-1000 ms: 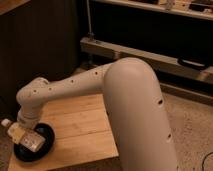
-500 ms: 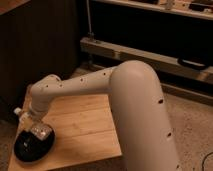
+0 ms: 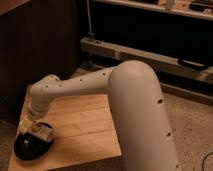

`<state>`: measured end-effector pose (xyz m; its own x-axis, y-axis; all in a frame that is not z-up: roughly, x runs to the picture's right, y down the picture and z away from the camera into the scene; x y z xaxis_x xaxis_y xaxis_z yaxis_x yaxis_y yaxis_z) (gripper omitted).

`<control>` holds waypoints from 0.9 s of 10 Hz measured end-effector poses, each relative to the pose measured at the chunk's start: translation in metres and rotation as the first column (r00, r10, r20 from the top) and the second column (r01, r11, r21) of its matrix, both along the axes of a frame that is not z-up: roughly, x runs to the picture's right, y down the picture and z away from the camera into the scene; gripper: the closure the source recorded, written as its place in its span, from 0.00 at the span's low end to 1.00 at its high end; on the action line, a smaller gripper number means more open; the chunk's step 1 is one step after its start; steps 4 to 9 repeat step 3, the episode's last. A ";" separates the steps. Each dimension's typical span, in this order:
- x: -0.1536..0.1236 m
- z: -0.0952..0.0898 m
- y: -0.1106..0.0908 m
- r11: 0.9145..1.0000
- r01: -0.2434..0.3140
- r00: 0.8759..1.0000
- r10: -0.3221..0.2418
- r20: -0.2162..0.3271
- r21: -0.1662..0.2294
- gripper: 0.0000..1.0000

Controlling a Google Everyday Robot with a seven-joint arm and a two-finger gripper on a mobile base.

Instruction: Place the bottle in the ceramic bowl

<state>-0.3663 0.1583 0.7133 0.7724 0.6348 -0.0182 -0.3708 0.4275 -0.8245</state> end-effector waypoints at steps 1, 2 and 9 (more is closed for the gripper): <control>0.000 0.000 0.000 1.000 -0.001 1.000 0.001 0.000 0.000 0.23; -0.001 0.000 0.000 1.000 0.001 1.000 -0.001 0.001 0.000 0.23; 0.000 0.000 0.000 1.000 0.000 1.000 0.000 0.000 0.000 0.23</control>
